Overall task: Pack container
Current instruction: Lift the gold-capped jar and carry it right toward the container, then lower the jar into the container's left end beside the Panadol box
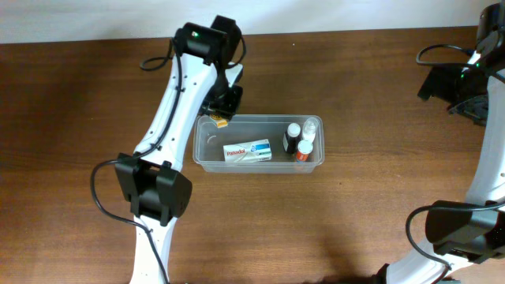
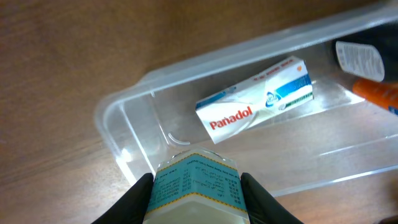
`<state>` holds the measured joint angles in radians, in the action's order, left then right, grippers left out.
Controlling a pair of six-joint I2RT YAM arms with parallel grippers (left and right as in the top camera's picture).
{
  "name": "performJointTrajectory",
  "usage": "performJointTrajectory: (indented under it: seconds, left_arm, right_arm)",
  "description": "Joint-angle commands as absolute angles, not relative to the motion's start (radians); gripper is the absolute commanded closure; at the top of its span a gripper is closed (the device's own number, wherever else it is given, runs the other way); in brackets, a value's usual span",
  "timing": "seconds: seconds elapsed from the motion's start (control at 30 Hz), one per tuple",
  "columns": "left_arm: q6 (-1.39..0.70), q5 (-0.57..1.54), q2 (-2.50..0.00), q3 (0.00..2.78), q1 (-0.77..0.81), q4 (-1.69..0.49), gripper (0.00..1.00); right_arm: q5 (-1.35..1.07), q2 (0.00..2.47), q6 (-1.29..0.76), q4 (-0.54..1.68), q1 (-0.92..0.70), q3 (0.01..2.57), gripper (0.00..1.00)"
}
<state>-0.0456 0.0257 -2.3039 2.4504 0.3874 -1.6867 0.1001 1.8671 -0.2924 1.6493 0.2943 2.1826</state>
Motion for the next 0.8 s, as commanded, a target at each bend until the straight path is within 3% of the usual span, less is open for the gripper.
performJointTrajectory:
  seconds: [0.0, 0.3, 0.77]
  left_arm:
    - [-0.030, -0.006, -2.286, 2.421, 0.416, -1.688, 0.66]
    - [-0.030, -0.174, -2.286, 2.311, 0.459, -1.670, 0.66]
    - [-0.030, -0.189, -2.286, 2.100, 0.460, -1.449, 0.66]
  right_arm:
    - [0.099, 1.846, -0.305, 1.649, 0.302, 2.197, 0.02]
    - [0.098, 1.846, -0.305, 1.649, 0.302, 2.197, 0.02]
    - [0.098, 1.846, -0.305, 1.649, 0.302, 2.197, 0.02]
